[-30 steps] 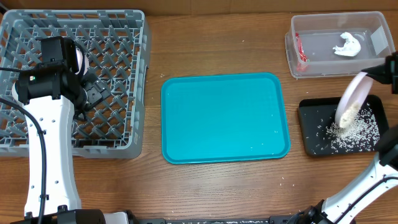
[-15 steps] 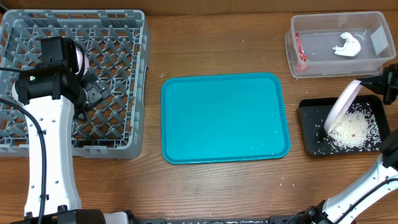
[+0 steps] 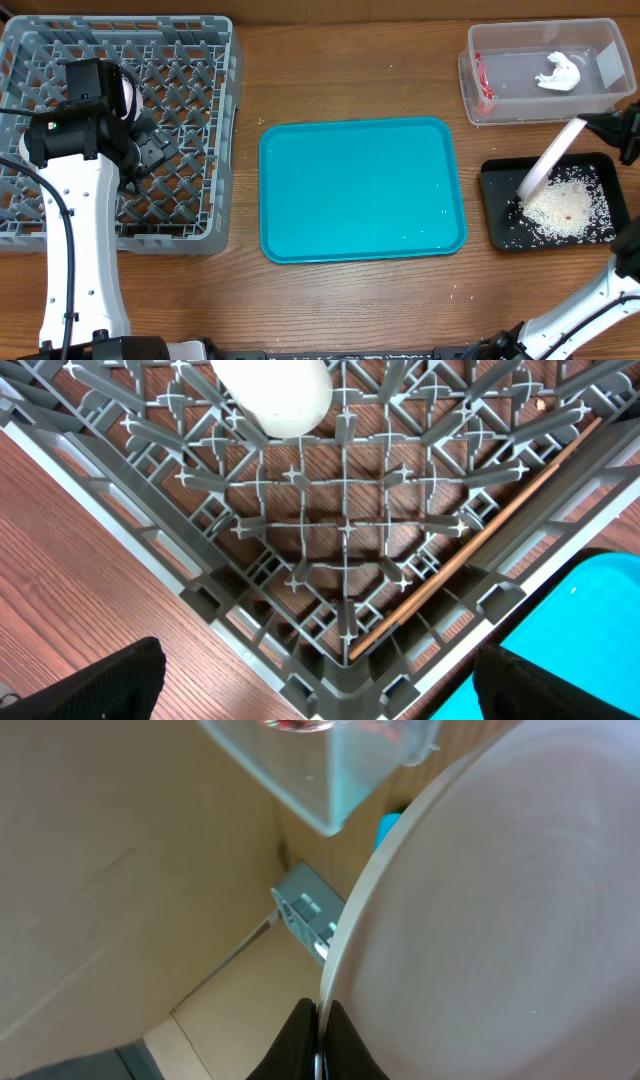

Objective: Sort waste into correct bins and load items into the dishwasher
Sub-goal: 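Tilt the plate to pour the rice onto the black tray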

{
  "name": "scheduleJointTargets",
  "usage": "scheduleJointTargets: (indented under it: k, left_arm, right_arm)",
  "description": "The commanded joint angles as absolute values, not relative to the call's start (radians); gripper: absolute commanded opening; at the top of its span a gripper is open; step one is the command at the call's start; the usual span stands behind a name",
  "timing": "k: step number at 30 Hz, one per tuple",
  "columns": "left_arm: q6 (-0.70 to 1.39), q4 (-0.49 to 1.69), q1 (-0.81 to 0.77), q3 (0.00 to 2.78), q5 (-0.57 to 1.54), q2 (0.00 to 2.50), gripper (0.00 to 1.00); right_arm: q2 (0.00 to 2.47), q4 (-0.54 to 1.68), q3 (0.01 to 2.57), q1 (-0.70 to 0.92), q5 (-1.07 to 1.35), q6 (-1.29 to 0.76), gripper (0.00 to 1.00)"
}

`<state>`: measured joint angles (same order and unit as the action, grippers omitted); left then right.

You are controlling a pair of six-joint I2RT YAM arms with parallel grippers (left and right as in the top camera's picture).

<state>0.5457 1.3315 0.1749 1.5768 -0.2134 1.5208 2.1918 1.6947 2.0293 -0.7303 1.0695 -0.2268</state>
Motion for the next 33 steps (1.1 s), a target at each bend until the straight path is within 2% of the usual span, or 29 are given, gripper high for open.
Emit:
scheduleJointTargets:
  k: [1, 5, 11, 16, 21, 33]
  left_arm:
    - [0.530, 1.331, 0.176, 1.571, -0.217, 1.525, 1.00]
    - [0.530, 1.331, 0.176, 1.571, -0.216, 1.525, 1.00]
    - [0.530, 1.331, 0.176, 1.571, -0.216, 1.525, 1.00]
    - [0.530, 1.331, 0.176, 1.572, -0.216, 1.525, 1.00]
    - [0.530, 1.331, 0.176, 1.571, -0.217, 1.525, 1.00]
    - [0.530, 1.331, 0.176, 1.571, -0.217, 1.525, 1.00]
  right_arm:
    - [2.107, 1.691, 2.028, -0.744, 1.120, -0.194, 0.04]
    - [2.096, 1.695, 2.021, -0.748, 1.217, -0.128, 0.04]
    - [2.088, 1.695, 2.020, -0.754, 1.218, -0.163, 0.04]
    - [2.069, 1.678, 2.020, -0.760, 1.112, -0.216, 0.04]
    - [2.059, 1.694, 2.019, -0.760, 1.074, -0.169, 0.04]
    - [2.002, 1.694, 2.019, -0.729, 1.100, -0.161, 0.04]
